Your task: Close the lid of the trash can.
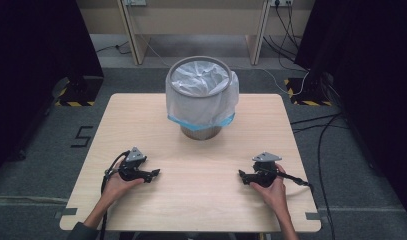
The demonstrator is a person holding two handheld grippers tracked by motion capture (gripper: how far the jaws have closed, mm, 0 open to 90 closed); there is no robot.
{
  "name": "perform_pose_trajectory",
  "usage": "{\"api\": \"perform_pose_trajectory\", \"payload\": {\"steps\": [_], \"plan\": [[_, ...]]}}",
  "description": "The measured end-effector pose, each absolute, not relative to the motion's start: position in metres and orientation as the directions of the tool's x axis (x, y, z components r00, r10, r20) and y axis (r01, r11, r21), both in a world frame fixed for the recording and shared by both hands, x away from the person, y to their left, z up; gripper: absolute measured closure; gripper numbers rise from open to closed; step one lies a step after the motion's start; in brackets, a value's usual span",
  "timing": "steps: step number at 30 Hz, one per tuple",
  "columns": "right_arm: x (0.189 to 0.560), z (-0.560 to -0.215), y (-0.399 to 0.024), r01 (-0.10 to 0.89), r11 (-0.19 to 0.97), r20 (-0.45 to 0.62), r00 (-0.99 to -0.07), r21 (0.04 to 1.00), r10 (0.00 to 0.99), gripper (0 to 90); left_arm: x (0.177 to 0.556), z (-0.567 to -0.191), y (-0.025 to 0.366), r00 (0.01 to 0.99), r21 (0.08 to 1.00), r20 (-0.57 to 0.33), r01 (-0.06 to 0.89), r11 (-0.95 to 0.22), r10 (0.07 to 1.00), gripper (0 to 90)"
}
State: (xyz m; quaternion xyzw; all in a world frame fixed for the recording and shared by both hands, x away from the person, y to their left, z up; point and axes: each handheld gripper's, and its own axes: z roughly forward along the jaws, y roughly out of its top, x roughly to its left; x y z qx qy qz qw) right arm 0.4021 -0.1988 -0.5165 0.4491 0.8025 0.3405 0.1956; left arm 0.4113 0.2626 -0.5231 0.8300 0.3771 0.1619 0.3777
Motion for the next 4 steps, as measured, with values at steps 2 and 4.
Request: {"api": "perform_pose_trajectory", "payload": {"steps": [2, 4], "plan": [[0.4021, -0.5164, -0.1987, 0.589, 0.364, -0.007, -0.519, 0.722, 0.855, 15.3, 0.4113, -0.5231, 0.2626, 0.663, 0.749, -0.016, 0.504, -0.431, 0.748, 18.3], [0.4023, -0.5165, -0.1988, 0.588, 0.365, -0.007, -0.521, 0.722, 0.854, 15.2, 0.4113, -0.5231, 0.2626, 0.663, 0.749, -0.016, 0.504, -0.430, 0.748, 18.3]]}}
